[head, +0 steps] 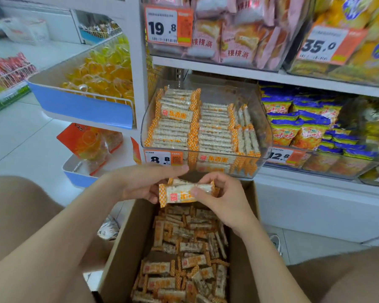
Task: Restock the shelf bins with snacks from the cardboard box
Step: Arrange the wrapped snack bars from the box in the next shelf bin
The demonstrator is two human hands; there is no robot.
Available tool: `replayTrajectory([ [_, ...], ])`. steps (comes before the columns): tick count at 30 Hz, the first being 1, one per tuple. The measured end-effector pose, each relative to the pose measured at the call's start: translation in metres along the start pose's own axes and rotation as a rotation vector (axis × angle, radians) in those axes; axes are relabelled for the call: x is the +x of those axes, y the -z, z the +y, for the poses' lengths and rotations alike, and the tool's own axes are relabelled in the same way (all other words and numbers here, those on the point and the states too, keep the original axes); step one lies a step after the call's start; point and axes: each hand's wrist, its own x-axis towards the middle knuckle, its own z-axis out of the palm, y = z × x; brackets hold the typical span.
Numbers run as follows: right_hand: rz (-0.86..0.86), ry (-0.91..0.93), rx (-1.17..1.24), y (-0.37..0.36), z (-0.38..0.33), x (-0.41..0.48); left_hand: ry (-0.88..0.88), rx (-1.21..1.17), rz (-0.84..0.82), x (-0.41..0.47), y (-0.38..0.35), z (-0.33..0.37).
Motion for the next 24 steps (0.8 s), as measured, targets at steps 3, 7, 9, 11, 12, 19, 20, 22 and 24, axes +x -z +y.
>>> replayTrajectory([
  [3,0.121,0.115,0.034,-0.005,-0.023,0.003,-0.257,0.235,0.011,-0.025,0.015,0.021],
  [7,0.097,0.203,0.013,-0.009,-0.057,0.015,-0.39,0.23,0.157,-0.03,0.041,0.034],
  [9,0.035,0.228,-0.172,-0.009,-0.069,0.026,-0.423,0.237,0.212,-0.025,0.052,0.037],
  [11,0.009,0.253,-0.355,-0.008,-0.077,0.039,-0.447,0.258,0.281,-0.018,0.06,0.04],
  [12,0.013,0.264,-0.412,-0.007,-0.08,0.047,-0.474,0.292,0.312,-0.014,0.061,0.043],
  [19,0.153,0.33,-0.701,-0.013,-0.082,0.13,-0.53,0.419,0.903,0.011,0.056,0.059],
  [20,0.148,0.335,-0.721,-0.018,-0.082,0.143,-0.48,0.441,0.941,0.015,0.057,0.056],
  [22,0.093,0.357,-0.801,-0.029,-0.08,0.163,-0.383,0.51,0.952,0.018,0.058,0.051],
  [24,0.056,0.372,-0.973,-0.04,-0.076,0.175,-0.322,0.547,0.894,0.02,0.057,0.046],
])
